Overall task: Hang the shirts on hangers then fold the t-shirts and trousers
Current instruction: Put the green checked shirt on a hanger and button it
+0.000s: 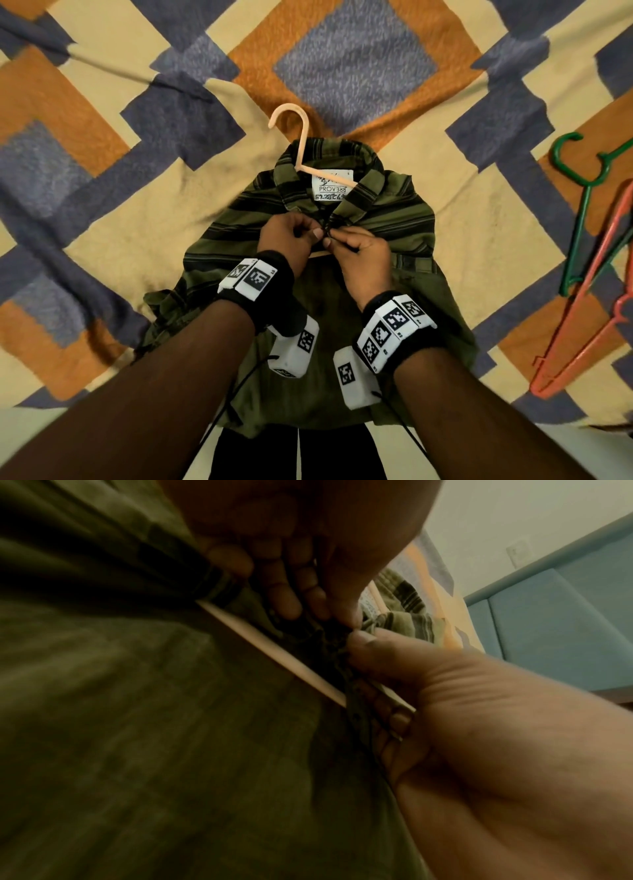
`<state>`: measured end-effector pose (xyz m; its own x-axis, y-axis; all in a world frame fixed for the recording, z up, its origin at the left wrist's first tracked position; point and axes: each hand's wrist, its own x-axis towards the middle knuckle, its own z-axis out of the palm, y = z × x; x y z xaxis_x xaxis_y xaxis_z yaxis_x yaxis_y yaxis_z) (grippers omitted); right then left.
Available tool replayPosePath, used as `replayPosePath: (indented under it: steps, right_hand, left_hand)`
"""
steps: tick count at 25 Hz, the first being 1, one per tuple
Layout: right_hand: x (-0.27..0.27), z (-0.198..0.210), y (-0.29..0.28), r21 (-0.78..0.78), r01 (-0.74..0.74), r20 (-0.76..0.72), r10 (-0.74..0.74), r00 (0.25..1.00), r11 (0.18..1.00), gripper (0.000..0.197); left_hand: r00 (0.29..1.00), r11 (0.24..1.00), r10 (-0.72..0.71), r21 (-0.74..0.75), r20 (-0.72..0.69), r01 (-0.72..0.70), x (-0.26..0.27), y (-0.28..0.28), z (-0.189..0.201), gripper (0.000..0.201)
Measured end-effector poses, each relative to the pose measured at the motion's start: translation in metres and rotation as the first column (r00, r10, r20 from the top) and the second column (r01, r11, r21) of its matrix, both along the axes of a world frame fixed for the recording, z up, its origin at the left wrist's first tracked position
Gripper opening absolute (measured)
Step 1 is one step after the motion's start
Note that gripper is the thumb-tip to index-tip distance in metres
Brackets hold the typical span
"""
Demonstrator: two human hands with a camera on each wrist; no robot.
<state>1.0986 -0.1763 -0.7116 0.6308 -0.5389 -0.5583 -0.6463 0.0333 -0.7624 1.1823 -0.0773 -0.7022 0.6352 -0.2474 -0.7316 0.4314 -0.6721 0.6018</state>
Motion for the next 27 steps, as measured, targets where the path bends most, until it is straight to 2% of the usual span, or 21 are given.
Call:
replayPosePath:
  steps: [6,12,15,18,21,24,27]
  right_hand:
    - [-0.006,-0.008,0.006,-0.036,-0.004,0.050,0.006,0.999,0.999,0.023]
    - [-0.012,-0.016,0.008,-0.075,-0.112,0.035,0.115,0.993,0.991,0.023]
    - [-0.014,-0.016,0.006,-0.101,-0.138,0.069,0.145,0.987,0.985,0.029]
    - [-0.010,-0.008,0.003,0.041,-0.024,0.084,0.020,0.996,0.999,0.027]
    - [-0.002,0.000,0.004,0.178,0.105,0.054,-0.116,0.992,0.978,0.019]
    - [-0.003,0.004,0.001,0.148,0.041,0.058,-0.050,0.997,0.988,0.015]
    - [-0.005,0.003,-0.002,0.087,-0.054,0.035,0.051,0.998,0.995,0.014]
  left_hand:
    - [0.998,0.995,0.053,0.088,0.033,-0.056,-0.005,-0.005,0.002,0.007]
    - [0.990,0.990,0.139,-0.012,-0.020,-0.139,-0.008,-0.001,0.002,0.016]
    - [0.987,0.986,0.160,0.045,-0.009,-0.160,-0.005,-0.003,0.003,0.013]
    - [0.993,0.986,0.117,0.117,0.019,-0.118,-0.004,-0.008,0.001,0.013]
    - [0.997,0.993,0.072,0.092,-0.006,-0.071,-0.009,-0.008,0.004,0.013]
    - [0.998,0.997,0.046,0.069,-0.053,-0.042,-0.009,-0.005,0.003,0.012]
    - [0.998,0.989,-0.061,0.134,-0.013,0.062,-0.007,-0.004,0.005,0.009]
